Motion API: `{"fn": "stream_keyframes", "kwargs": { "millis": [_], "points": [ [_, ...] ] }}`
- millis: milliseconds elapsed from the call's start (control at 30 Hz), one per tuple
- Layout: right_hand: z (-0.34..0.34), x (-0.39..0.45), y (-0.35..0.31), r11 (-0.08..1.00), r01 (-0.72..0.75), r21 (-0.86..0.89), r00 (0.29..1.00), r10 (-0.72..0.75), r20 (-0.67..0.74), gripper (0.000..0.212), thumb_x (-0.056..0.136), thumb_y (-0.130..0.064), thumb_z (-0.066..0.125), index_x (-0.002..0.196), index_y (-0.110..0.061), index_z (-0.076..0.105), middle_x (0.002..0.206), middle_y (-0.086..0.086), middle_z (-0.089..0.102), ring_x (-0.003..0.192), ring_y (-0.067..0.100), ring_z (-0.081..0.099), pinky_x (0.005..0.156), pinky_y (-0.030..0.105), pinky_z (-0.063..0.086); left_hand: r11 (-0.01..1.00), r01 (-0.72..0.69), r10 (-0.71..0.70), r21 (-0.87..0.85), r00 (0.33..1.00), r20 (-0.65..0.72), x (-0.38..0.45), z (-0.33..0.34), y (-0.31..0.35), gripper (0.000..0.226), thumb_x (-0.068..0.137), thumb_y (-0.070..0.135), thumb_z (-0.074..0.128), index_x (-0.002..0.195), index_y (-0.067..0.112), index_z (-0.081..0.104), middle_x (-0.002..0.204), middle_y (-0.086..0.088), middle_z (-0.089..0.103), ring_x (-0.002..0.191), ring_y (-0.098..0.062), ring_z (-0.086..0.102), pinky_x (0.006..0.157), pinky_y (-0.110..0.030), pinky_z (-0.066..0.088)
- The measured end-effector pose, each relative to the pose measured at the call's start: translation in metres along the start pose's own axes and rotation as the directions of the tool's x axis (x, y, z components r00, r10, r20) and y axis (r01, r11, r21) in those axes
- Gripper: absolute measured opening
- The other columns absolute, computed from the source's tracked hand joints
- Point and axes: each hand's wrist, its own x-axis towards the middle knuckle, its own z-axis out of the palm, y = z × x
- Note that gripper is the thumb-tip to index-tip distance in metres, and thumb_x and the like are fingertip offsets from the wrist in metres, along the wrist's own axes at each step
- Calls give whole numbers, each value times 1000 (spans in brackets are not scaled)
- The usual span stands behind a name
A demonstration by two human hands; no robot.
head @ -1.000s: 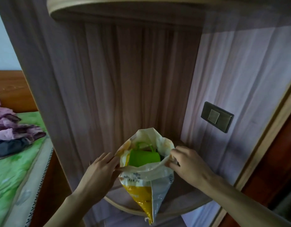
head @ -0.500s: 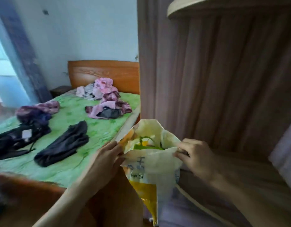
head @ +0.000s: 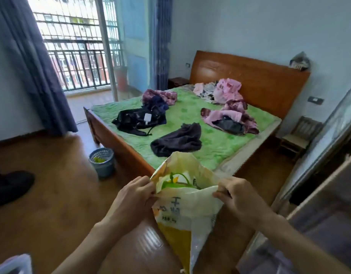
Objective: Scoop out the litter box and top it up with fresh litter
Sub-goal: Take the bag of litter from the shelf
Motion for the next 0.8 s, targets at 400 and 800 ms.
{"fn": "stream_keyframes", "kwargs": {
  "millis": [400, 800],
  "points": [
    [143, 152, -78, 986, 126, 113, 947, -154, 281, 49, 86, -23, 72, 60, -37, 33, 69, -19, 42, 63, -3, 44, 56, 11, 31, 924, 377, -382, 66, 921, 76, -72, -18, -153, 7, 86, 30, 69, 85, 25, 64, 88, 15, 56, 80, -4, 52, 71, -21, 52],
    [260, 356, -60, 915, 296, 273, 847, -383, 368, 21, 83, -23, 74, 68, -23, 59, 79, -12, 53, 68, 7, 54, 63, 23, 46, 759, 630, -641, 166, 768, 14, -13, 12, -288, 18, 78, 40, 50, 74, 24, 58, 79, 11, 53, 72, -12, 54, 59, -26, 47]
  ]
}}
